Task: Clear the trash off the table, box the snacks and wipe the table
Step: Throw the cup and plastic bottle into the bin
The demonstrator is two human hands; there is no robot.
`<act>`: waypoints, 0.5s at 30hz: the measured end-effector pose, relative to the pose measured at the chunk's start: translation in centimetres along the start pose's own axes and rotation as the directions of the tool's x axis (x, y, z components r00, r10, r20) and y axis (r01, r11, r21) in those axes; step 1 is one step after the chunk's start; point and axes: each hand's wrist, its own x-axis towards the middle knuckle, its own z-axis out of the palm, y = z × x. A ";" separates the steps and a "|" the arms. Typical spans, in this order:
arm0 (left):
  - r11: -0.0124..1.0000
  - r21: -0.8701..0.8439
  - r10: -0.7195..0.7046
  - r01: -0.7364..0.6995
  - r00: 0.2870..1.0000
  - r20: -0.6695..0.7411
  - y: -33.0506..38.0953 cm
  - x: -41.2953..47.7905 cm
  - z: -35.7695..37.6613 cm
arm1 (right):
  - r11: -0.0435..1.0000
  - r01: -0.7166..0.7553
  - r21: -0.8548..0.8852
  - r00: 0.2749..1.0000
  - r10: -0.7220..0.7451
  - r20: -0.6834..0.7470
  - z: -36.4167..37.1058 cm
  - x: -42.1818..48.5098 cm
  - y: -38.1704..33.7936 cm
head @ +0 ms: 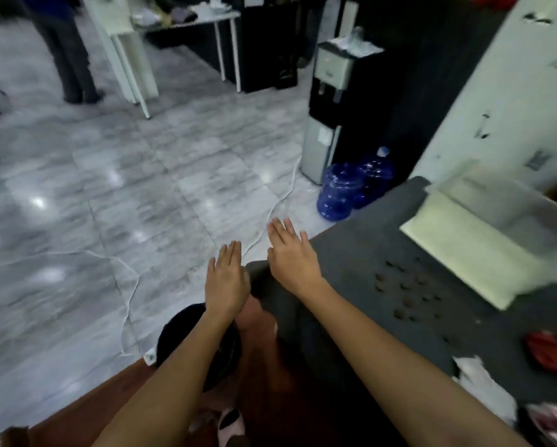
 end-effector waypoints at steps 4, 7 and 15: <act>0.981 -0.076 0.177 -0.178 0.984 -0.015 8.6 -0.7 0.2 | 0.988 -0.150 0.026 0.984 0.152 -0.094 -4.3 -6.5 6.3; 0.918 -0.144 0.371 -0.370 0.928 -0.020 14.7 -2.7 2.4 | 0.963 -0.270 0.020 0.957 0.271 -0.107 -5.5 -12.7 11.4; 0.662 -0.362 0.747 -0.656 0.617 0.246 27.9 -11.0 9.3 | 0.801 -0.583 0.140 0.782 0.599 -0.172 -5.6 -30.1 21.8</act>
